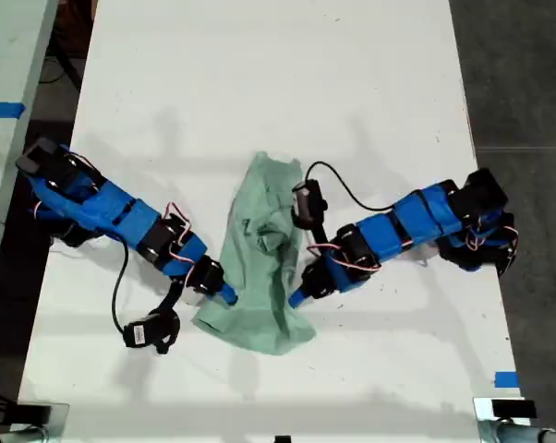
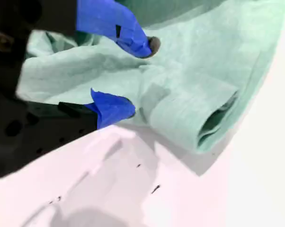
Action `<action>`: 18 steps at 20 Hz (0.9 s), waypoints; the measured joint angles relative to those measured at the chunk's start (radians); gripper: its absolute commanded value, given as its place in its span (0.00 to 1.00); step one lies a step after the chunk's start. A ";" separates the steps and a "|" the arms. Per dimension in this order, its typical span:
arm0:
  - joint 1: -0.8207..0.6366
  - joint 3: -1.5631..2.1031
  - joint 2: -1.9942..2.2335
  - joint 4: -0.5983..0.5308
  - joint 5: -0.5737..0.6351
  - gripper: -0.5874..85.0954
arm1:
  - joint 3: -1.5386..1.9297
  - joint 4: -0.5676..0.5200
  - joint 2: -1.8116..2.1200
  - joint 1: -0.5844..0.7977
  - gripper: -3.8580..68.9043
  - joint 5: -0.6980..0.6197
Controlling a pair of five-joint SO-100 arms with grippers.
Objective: Fold t shirt
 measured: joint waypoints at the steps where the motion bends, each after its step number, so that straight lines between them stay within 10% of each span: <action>1: 0.014 -0.074 -0.061 0.011 -0.002 0.20 | -0.012 -0.020 -0.020 -0.009 0.47 0.000; 10: 0.043 -0.256 -0.247 0.117 -0.066 0.16 | -0.015 -0.189 -0.060 -0.048 0.42 -0.040; 14: 0.034 -0.256 -0.129 0.219 -0.049 0.15 | -0.043 0.110 0.020 -0.055 0.44 0.080; 18: -0.006 -0.342 -0.170 0.259 0.000 0.18 | -0.041 0.100 0.092 -0.075 0.45 0.072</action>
